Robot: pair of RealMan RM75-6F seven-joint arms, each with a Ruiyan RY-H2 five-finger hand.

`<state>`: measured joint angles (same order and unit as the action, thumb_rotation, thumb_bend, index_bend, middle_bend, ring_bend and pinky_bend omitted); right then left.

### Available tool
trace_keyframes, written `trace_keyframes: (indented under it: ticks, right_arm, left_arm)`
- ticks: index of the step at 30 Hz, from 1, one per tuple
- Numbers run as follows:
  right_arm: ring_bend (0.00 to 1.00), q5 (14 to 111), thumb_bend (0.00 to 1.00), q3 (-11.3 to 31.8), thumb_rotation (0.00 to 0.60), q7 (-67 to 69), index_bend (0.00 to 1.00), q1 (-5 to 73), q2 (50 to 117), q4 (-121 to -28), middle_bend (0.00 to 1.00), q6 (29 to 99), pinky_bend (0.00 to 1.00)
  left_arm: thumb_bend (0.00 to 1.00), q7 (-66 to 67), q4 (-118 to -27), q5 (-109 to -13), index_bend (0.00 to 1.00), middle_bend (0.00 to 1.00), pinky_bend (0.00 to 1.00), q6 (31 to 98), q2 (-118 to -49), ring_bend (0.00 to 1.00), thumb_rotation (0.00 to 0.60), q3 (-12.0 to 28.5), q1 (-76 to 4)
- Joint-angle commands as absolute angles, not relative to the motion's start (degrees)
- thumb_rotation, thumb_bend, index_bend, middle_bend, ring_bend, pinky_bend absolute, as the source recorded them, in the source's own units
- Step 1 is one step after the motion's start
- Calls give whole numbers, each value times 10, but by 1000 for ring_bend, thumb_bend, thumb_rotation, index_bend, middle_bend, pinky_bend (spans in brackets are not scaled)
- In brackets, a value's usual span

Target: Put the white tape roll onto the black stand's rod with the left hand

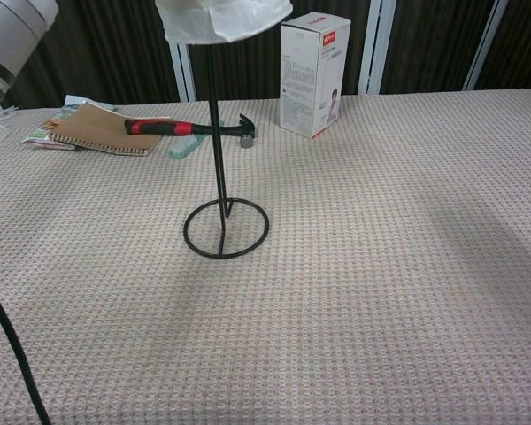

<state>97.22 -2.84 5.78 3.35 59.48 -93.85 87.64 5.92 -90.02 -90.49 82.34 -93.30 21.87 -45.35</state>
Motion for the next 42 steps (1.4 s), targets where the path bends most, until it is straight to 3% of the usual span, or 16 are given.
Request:
trace_keyframes:
  ticks: [1,9,13,15,18,24,26,30,42]
  right_arm:
    - [0,973,0,-28,600,58,0,33,595,-938,0,878,0]
    - [0,973,0,-28,600,58,0,31,595,-938,0,879,0]
    - [0,973,0,-27,600,59,0,31,596,-938,0,879,0]
    - [0,973,0,-27,600,59,0,31,596,-938,0,880,0]
    - [0,972,0,-27,600,59,0,31,596,-938,0,880,0]
    - [0,972,0,-26,600,62,0,30,595,-938,0,881,0]
    - [0,973,0,-26,600,63,0,30,595,-938,0,881,0]
    - [0,976,0,-27,600,62,0,29,594,-938,0,883,0]
    - [0,983,0,-31,600,54,0,27,598,-939,0,883,0]
  left_arm:
    - [806,59,-902,-904,650,701,973,822,-932,687,600,214,-453]
    - [799,52,-891,-898,650,701,973,816,-933,687,600,205,-454]
    - [747,44,-886,-900,631,683,937,814,-933,648,600,199,-456]
    - [673,49,-884,-897,572,637,839,806,-930,568,600,194,-456]
    - [523,56,-884,-896,370,483,637,801,-927,400,600,190,-456]
    - [414,59,-890,-894,60,160,209,794,-921,67,600,182,-455]
    - [399,61,-894,-891,11,73,130,793,-918,9,600,182,-453]
    - [388,69,-903,-891,0,0,87,792,-910,0,600,177,-449]
    - [371,53,-954,-921,0,0,79,826,-854,0,600,141,-404]
